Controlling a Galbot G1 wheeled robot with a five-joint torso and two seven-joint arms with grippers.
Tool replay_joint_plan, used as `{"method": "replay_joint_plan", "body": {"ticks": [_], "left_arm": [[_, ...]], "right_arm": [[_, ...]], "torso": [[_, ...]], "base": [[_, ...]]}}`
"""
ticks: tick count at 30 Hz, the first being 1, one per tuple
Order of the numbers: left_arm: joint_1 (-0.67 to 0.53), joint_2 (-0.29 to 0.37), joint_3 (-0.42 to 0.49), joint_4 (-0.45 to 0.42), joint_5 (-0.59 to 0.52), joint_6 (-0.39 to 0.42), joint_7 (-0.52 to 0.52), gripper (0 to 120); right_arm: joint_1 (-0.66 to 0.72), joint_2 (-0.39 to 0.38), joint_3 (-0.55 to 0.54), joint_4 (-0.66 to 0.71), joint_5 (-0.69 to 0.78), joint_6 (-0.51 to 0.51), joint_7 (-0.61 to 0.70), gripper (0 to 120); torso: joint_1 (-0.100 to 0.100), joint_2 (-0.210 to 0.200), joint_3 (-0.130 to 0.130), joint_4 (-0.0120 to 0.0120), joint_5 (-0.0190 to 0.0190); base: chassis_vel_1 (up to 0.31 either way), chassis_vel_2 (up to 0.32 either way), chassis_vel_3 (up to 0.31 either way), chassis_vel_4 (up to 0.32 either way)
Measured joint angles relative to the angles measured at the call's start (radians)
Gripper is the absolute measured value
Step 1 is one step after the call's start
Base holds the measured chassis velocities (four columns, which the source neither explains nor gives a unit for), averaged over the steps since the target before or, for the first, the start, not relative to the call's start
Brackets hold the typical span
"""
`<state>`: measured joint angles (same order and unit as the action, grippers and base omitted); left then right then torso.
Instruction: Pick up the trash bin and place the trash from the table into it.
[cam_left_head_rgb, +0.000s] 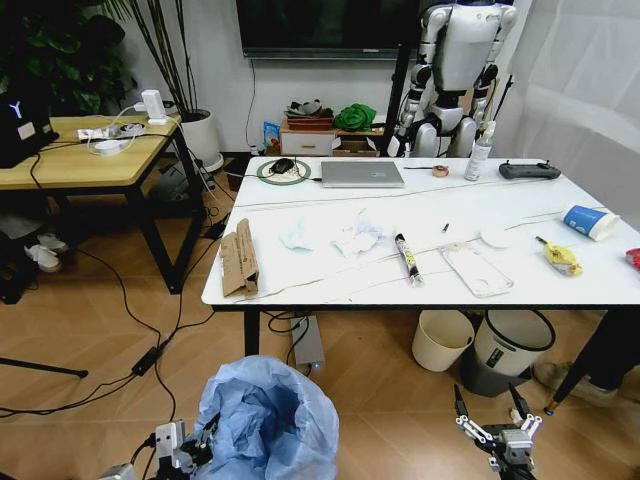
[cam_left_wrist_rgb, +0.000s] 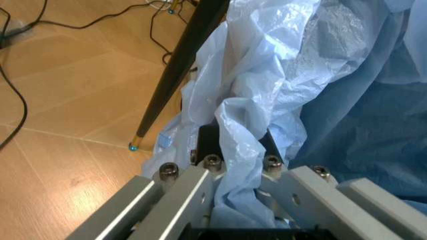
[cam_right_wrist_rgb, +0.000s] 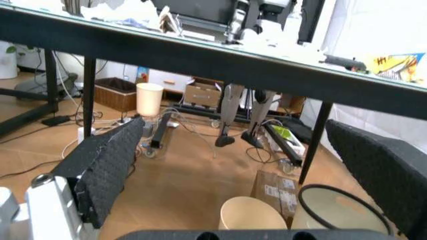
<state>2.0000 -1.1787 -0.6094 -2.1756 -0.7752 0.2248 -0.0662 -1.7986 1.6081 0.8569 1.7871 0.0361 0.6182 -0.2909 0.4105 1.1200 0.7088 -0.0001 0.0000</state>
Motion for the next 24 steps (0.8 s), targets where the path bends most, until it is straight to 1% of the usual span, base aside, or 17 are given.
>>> {"method": "replay_joint_plan", "body": {"ticks": [1, 8, 15, 21, 22, 24], "left_arm": [[0.0, 0.0, 0.0, 0.0, 0.0, 0.0, 0.0, 0], [0.0, 0.0, 0.0, -0.003, 0.0, -0.001, -0.001, 0], [0.0, 0.0, -0.001, -0.004, 0.0, -0.002, -0.001, 0], [0.0, -0.003, 0.002, -0.005, 0.0, -0.003, -0.001, 0], [0.0, -0.003, 0.002, -0.005, 0.0, -0.003, -0.001, 0], [-0.001, -0.004, 0.003, -0.005, 0.0, -0.003, -0.002, 0]], "right_arm": [[0.0, 0.0, 0.0, 0.0, 0.0, 0.0, 0.0, 100], [-0.003, 0.0, 0.0, 0.011, 0.001, -0.001, 0.001, 100], [-0.004, 0.0, -0.001, 0.012, 0.001, -0.001, 0.001, 100], [-0.003, 0.0, -0.003, 0.014, 0.002, -0.003, 0.001, 100], [-0.003, 0.0, -0.003, 0.014, 0.002, -0.003, 0.001, 100], [-0.003, 0.0, -0.003, 0.017, 0.003, -0.005, 0.001, 100]], "torso": [[0.0, 0.0, 0.0, 0.0, 0.0], [0.015, 0.035, 0.02, 0.0, 0.0], [0.024, 0.054, 0.031, 0.0, 0.0], [0.046, 0.105, 0.06, 0.0, 0.0], [0.046, 0.105, 0.06, 0.0, 0.0], [0.053, 0.121, 0.069, 0.0, 0.0]], "base": [[0.0, 0.0, 0.0, 0.0], [0.0, 0.0, 0.0, 0.0], [0.0, 0.0, 0.0, 0.0], [0.0, 0.0, 0.0, 0.0], [0.0, 0.0, 0.0, 0.0], [0.0, 0.0, 0.0, 0.0]]}}
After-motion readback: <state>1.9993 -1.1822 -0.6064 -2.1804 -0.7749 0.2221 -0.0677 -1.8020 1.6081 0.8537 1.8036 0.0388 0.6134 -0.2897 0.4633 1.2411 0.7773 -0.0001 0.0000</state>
